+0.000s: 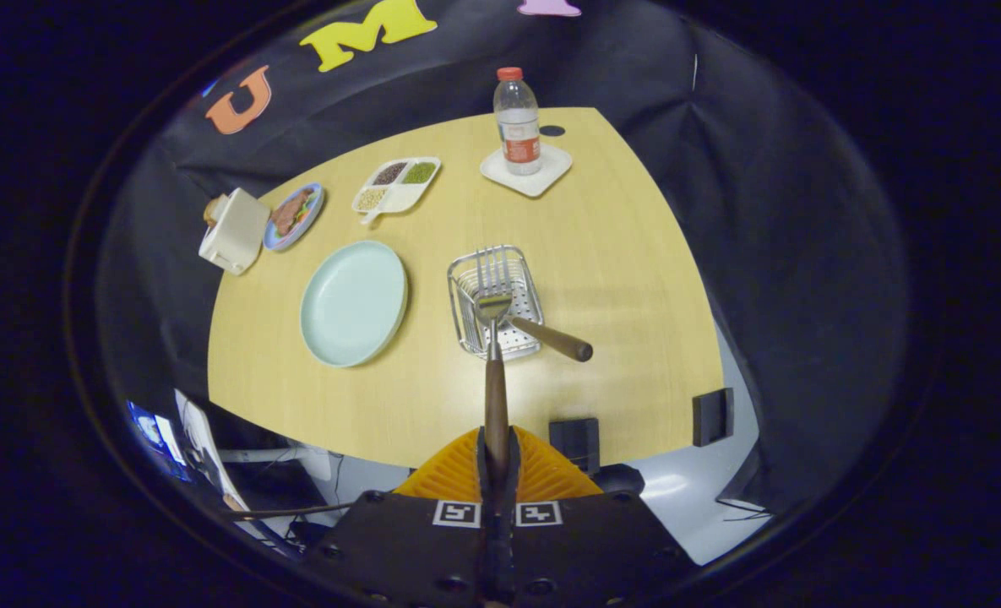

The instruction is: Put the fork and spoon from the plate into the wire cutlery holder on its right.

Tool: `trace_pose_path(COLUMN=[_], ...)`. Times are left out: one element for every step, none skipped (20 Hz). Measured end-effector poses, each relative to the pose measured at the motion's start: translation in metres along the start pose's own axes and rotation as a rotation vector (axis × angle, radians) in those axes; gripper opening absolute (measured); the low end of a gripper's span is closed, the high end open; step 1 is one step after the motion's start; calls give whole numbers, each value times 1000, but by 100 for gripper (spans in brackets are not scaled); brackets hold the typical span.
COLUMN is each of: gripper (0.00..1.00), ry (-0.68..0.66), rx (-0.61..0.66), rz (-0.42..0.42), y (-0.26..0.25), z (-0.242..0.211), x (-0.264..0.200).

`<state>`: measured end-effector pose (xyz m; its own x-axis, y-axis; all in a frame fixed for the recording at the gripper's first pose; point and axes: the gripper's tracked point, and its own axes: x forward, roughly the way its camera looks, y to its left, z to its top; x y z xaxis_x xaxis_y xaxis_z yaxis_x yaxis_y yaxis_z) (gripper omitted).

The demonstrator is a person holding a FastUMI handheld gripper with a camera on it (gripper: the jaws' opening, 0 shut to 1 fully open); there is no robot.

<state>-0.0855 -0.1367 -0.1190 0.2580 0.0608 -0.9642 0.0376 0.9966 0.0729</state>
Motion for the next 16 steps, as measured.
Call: trace_pose_path(gripper=[0,1,1,1,1,1,4,4,10,14,26,47,67,76,84,92], ry=[16,28,40,48,49,48,51,44,40,29,21,-1,-42,-95,-154,-211], rx=[2,4,6,15,28,35,43,50,61,81,105,122,119,105,91,79], rz=[5,12,18,26,32,31,33,42,57,77,98,99,86,65,47,36], y=[0,1,2,3,5,6,7,10,15,20,25,27,24,21,19,18], z=[-1,1,2,3,5,7,8,12,13,17,20,24,31,39,48,56], x=[5,10,13,15,16,16,17,16,17,14,9,9,5,6,1,-4])
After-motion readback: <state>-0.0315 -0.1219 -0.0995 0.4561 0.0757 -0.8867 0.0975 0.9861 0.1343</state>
